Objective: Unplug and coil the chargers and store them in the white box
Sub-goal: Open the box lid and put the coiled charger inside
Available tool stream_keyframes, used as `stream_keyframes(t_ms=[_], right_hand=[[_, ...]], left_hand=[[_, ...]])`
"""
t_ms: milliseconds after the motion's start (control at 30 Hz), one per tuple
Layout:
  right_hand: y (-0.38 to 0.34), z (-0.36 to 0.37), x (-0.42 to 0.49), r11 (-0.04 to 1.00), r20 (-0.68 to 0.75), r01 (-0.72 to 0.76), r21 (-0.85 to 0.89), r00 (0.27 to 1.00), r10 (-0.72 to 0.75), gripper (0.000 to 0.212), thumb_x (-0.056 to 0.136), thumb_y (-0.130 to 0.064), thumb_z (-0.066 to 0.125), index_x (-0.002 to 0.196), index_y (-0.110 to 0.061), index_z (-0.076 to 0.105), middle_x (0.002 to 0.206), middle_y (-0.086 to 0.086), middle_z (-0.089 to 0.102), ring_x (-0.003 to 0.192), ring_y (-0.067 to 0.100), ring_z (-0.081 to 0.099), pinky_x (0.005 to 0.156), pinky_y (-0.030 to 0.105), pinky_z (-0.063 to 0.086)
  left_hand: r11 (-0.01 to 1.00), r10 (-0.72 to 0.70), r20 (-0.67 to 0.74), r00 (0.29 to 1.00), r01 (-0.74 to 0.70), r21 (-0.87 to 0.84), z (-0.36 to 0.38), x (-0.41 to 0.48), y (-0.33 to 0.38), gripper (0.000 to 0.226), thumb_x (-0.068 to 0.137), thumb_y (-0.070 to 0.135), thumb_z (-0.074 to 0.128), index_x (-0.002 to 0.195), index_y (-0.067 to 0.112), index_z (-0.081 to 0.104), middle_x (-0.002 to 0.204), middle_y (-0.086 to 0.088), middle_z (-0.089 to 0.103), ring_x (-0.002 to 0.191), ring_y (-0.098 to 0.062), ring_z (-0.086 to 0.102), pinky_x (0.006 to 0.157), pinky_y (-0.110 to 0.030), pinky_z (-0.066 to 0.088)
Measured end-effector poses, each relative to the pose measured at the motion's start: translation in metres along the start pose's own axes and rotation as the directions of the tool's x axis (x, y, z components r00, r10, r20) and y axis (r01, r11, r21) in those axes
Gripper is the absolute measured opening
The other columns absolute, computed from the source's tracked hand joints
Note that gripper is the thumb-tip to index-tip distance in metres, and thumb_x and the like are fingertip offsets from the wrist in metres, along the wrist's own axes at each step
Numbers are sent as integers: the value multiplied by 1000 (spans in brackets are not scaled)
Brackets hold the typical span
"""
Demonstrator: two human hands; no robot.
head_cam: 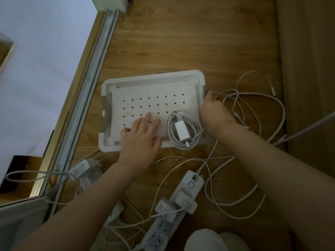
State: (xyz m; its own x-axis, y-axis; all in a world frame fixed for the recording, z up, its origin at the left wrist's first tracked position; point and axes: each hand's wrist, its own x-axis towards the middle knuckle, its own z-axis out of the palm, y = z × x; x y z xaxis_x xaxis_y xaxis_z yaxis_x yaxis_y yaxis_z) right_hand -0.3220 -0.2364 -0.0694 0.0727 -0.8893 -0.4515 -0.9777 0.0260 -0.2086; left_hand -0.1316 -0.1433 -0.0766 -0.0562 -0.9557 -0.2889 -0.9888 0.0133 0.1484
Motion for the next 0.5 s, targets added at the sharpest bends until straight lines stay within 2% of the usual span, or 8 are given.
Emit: stream_keyframes(t_ms=[100, 167, 267, 367, 433, 500], right_hand=[[4, -8, -7, 999, 43, -23, 30, 999, 21, 61, 92, 1, 39, 145, 4, 10, 123, 28, 52, 110, 40, 55, 75, 40, 42], [3, -11, -9, 998, 20, -8, 63, 1000, 6, 55, 93, -4, 43, 142, 0, 20, 126, 23, 51, 114, 37, 51, 79, 39, 42], [-10, -13, -7, 985, -138, 161, 67, 979, -150, 56, 94, -6, 44, 145, -5, 19, 144, 14, 36, 131, 30, 33, 104, 38, 33], [-42, -20, -8, 935, -235, 354, 18, 911, -340, 47, 100, -13, 36, 144, -4, 24, 149, 11, 29, 139, 24, 22, 113, 31, 18], [-69, -22, -12, 901, -179, 433, 36, 890, -420, 44, 100, -11, 33, 143, -4, 26, 149, 11, 29, 139, 23, 22, 112, 28, 17], [-92, -15, -11, 875, -42, 482, -46, 874, -483, 51, 99, -9, 34, 147, -6, 17, 153, 10, 20, 141, 25, 16, 114, 31, 13]], left_hand=[[1000, 0, -21, 1000, 0, -17, 1, -2, 0, 54, 97, 47, 28, 148, 30, 20, 158, 1, 12, 142, -19, 12, 110, -46, 15], [999, 10, -14, 1000, -11, -35, -1, -2, -1, 53, 98, 44, 31, 148, 30, 21, 158, 1, 11, 142, -19, 11, 111, -45, 14], [991, 52, 8, 999, -50, -127, -9, 0, -6, 49, 97, 35, 40, 144, 30, 29, 156, 2, 15, 141, -17, 13, 111, -44, 14], [973, 4, -123, 992, -32, -228, -19, -1, -15, 43, 93, 23, 51, 135, 23, 41, 149, -3, 28, 137, -20, 25, 109, -42, 25], [983, -107, -232, 967, 67, -172, -27, 0, -28, 44, 92, 23, 53, 134, 19, 42, 145, -7, 33, 135, -24, 29, 106, -43, 29], [968, -236, -243, 941, 205, -144, -34, 4, -45, 47, 92, 26, 53, 136, 19, 38, 143, -10, 33, 132, -28, 31, 103, -48, 31]])
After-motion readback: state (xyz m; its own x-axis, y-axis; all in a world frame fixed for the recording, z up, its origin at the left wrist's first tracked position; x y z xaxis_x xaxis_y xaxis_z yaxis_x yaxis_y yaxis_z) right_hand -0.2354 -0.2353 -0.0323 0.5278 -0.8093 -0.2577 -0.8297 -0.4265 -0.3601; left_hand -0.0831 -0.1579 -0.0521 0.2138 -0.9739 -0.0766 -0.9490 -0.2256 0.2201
